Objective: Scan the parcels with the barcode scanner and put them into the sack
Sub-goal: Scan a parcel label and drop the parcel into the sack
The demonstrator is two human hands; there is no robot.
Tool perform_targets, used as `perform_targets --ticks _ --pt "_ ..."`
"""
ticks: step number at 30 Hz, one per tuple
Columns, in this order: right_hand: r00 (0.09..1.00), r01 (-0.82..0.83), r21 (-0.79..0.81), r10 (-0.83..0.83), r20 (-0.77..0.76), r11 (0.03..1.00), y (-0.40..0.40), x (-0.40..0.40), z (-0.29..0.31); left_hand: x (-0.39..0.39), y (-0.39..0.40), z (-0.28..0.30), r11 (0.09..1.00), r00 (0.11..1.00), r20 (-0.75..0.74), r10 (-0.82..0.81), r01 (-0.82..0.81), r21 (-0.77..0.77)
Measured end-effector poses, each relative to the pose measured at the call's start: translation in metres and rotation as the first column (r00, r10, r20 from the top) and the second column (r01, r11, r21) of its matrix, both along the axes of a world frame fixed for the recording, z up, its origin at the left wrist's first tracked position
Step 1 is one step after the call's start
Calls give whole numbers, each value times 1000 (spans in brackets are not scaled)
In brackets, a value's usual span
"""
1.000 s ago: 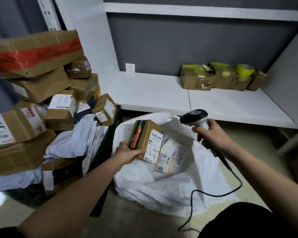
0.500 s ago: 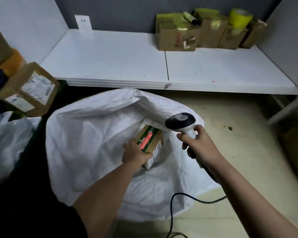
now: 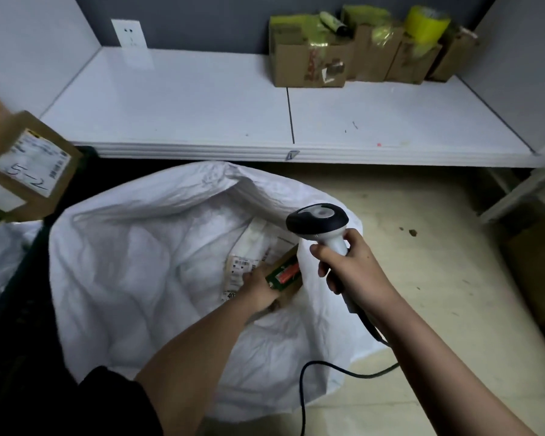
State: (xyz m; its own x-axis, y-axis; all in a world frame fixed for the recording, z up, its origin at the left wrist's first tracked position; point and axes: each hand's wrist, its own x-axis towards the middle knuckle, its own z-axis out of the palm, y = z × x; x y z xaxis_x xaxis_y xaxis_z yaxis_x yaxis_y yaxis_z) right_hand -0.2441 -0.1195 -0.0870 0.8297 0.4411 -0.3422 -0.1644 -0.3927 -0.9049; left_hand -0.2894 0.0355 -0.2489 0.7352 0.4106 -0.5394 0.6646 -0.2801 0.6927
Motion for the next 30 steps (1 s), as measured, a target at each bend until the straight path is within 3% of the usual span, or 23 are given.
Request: perform_targets --ticks 3,12,16,21,25,27,30 --pt "1000 -11 28 11 12 1000 8 -11 21 -21 23 39 999 999 -51 -5 7 49" --pt "989 -124 221 102 109 967 53 -96 137 -151 66 219 943 978 163 129 -171 284" --pt "978 -201 301 177 106 932 78 -143 179 -224 81 276 872 951 261 163 -263 413" --pt "967 -251 350 223 120 903 120 -200 202 -315 108 326 687 900 395 186 -406 603" --pt "947 -320 356 294 127 878 154 -240 205 -379 141 343 379 854 466 232 -521 765" --pt "935 -354 351 326 138 867 170 -257 203 -408 162 344 241 762 548 346 -637 732" --pt "922 -386 358 356 150 850 191 -277 196 -443 198 340 128 567 629 533 -788 602"
